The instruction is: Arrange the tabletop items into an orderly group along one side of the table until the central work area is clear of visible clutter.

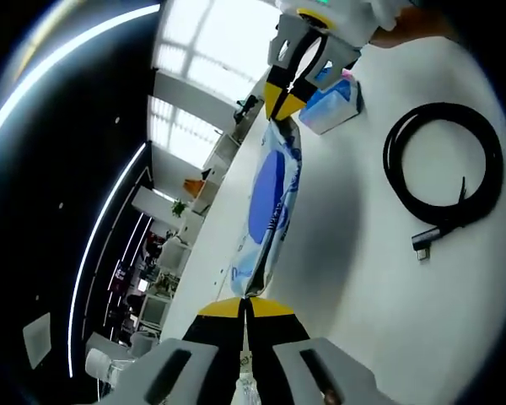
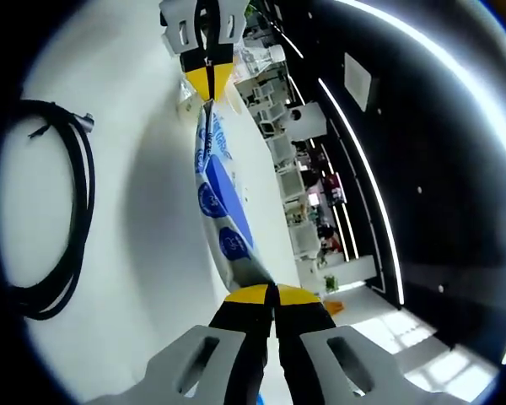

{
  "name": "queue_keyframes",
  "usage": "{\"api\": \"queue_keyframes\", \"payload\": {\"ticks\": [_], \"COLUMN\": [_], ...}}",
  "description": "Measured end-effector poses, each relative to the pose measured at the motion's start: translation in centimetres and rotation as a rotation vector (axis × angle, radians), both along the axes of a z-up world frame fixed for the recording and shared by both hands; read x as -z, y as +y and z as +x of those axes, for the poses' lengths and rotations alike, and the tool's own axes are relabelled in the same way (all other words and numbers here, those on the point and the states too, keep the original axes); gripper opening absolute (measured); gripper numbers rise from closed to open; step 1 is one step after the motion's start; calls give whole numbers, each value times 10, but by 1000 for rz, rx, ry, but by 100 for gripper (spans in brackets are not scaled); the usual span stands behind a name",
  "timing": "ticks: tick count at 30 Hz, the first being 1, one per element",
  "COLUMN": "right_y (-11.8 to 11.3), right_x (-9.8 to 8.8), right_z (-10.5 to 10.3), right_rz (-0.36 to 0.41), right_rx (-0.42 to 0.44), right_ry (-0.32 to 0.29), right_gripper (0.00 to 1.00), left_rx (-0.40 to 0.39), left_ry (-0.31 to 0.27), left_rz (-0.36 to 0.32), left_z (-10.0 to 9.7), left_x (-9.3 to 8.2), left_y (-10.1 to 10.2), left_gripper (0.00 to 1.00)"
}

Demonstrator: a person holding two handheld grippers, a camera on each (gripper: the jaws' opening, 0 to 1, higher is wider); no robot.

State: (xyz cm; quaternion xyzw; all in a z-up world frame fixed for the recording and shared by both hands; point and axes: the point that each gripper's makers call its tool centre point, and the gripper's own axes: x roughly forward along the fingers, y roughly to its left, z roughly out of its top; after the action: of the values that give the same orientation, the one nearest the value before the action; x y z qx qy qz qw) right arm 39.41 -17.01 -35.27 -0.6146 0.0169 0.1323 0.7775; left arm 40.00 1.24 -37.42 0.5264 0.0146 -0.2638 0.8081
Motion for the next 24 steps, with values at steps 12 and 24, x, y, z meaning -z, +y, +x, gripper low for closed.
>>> {"api": "queue_keyframes", "payload": {"ticks": [12,24], "right_y": [9,16], "right_x": [15,18], "right_z": [-3,-6], "right_rz": [-8,-21], "right_rx": [-16,-29], "right_ry": [27,22], "right_gripper": [0,0], "left_rx": [-2,-9], "left_ry": [10,18], "left_rz": [13,15], "left_z": [-6,-6], "left_x": [7,10], "left_y": [7,14], "left_gripper": [0,0]}}
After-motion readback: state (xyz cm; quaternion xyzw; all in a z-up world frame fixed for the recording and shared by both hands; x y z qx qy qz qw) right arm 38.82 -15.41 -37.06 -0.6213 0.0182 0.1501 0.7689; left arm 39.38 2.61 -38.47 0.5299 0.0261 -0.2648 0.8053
